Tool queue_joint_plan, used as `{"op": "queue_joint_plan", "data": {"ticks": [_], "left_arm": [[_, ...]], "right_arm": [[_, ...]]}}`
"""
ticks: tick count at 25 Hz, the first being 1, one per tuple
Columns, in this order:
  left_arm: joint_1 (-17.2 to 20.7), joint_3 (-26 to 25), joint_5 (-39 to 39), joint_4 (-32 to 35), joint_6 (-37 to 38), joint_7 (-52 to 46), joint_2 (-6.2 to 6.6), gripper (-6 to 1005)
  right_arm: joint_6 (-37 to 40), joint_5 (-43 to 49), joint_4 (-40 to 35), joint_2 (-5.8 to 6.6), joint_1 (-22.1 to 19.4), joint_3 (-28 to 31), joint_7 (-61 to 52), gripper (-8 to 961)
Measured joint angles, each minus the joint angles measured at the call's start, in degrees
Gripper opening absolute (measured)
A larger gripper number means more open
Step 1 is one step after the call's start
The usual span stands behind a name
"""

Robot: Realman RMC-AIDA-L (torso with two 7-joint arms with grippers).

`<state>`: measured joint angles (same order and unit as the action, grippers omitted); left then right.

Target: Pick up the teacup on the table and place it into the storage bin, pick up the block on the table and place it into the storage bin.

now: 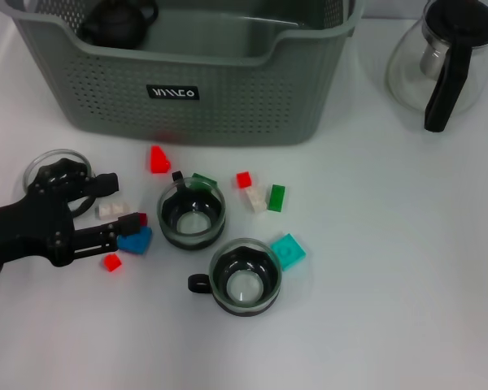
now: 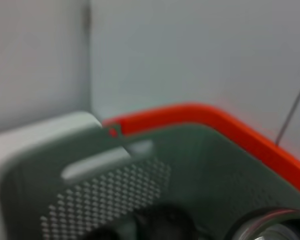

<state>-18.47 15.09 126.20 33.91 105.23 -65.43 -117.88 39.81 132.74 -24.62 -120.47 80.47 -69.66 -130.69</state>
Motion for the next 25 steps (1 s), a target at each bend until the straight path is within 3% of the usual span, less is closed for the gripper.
{"op": "queue_joint_plan", "data": {"ticks": [6, 14, 25], "left_arm": [[-0.3, 0.0, 0.0, -0.1, 0.0, -0.1, -0.05, 769], [-0.4, 0.0, 0.0, -0.1, 0.0, -0.2, -0.1, 768], [-0.4, 0.0, 0.0, -0.1, 0.0, -0.2, -0.15, 766]], "right_arm": [[-6.7, -0.2, 6.2, -0.41, -0.6, -2.9, 0.0, 49], [-5.6, -0.2, 6.3, -0.37, -3.4, -5.4, 0.5, 49], [-0.9, 0.3, 4.1, 0.09, -3.7, -5.9, 0.3, 51]]}}
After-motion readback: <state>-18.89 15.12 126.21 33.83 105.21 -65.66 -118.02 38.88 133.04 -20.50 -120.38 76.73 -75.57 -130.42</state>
